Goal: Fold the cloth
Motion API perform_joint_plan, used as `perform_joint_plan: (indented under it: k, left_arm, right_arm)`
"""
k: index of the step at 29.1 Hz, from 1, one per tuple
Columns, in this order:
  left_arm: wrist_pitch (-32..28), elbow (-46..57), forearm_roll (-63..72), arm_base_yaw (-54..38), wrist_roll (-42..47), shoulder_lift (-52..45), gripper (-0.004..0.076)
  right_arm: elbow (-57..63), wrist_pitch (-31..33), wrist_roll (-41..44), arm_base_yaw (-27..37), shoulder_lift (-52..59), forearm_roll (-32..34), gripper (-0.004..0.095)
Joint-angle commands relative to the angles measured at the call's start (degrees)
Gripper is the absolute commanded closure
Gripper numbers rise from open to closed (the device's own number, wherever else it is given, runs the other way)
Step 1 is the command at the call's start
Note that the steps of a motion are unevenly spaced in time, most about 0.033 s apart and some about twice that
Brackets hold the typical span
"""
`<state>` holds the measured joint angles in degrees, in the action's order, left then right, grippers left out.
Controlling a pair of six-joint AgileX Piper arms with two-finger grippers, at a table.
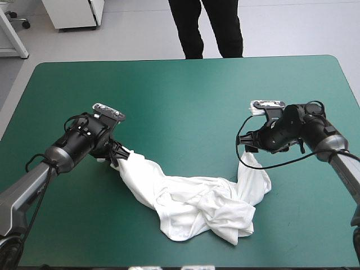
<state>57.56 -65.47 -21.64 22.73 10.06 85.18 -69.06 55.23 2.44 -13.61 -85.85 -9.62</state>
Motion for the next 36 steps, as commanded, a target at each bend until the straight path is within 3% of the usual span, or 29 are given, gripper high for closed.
perform_joint_plan:
  k: [1,9,17,24,30,36]
  left_arm:
    - [5.2,-6.1,-1.2,-0.04,0.03,-4.36,0.0178]
    - [16.27,-9.86,0.31,-0.04,-0.86,-15.65,0.0178]
    - [16.15,-9.86,8.77,-0.04,-0.86,-25.43,0.0178]
    - [16.15,-9.86,9.77,-0.04,-0.86,-21.95,0.0178]
    - [15.44,-9.86,6.52,-1.02,1.16,-12.92,0.0178]
    - [8.22,-9.86,18.44,-9.86,-3.81,-4.87,0.0178]
  right_arm:
    - [-4.94,2.46,-0.01,0.02,6.18,0.97,0.0371]
    - [-6.35,10.89,1.44,0.02,18.26,1.78,0.0413]
    - [-6.35,13.01,4.26,0.02,26.57,2.93,0.0413]
    - [-6.13,13.78,5.05,0.02,26.85,3.13,0.0413]
    - [-6.02,15.4,5.05,0.02,26.85,4.25,0.0413]
    - [-6.02,16.16,5.05,0.02,26.96,4.78,0.0413]
